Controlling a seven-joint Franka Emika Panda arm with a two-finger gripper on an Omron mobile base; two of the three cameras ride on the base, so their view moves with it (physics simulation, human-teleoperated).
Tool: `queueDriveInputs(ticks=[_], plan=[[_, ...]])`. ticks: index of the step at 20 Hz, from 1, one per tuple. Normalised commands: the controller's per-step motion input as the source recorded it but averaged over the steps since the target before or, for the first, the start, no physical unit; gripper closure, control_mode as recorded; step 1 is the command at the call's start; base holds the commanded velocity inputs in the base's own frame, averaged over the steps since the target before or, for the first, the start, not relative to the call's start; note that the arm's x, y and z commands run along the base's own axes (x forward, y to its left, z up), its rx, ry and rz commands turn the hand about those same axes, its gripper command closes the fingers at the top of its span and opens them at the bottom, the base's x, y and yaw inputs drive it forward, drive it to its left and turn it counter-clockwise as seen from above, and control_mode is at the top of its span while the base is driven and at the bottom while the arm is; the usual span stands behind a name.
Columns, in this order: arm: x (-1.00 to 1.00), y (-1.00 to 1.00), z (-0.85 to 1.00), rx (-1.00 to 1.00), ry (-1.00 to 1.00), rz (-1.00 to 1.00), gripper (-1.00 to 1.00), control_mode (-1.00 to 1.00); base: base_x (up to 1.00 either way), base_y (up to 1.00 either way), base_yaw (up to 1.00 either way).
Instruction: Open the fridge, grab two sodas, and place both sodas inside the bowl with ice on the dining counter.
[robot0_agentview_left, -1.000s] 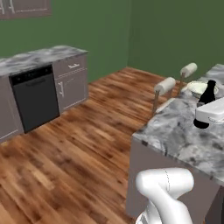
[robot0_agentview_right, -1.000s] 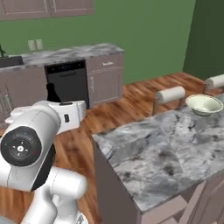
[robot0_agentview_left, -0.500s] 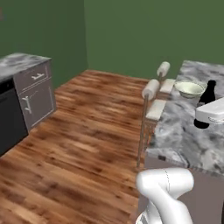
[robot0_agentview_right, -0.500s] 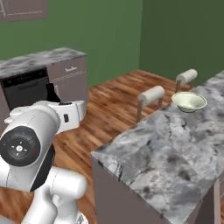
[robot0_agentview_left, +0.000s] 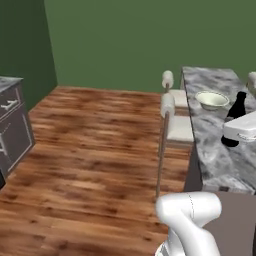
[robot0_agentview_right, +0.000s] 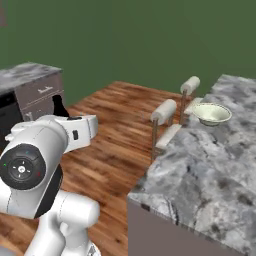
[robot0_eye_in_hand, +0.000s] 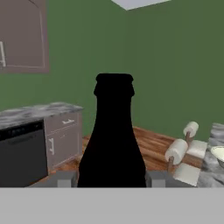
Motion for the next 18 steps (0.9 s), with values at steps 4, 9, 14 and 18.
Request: queueDriveInputs(ticks=[4,9,14,18], plan=[[0.0,0.0,0.0,0.0,0.0,0.0,1.0,1.0,0.29,0.78,-0.48],[0.0,0.0,0.0,0.0,0.0,0.0,1.0,1.0,0.33,0.67,-0.52],[0.0,0.0,0.0,0.0,0.0,0.0,1.0,1.0,0.37,0.66,-0.53],[0.0,0.0,0.0,0.0,0.0,0.0,1.0,1.0,0.56,0.78,-0.47]])
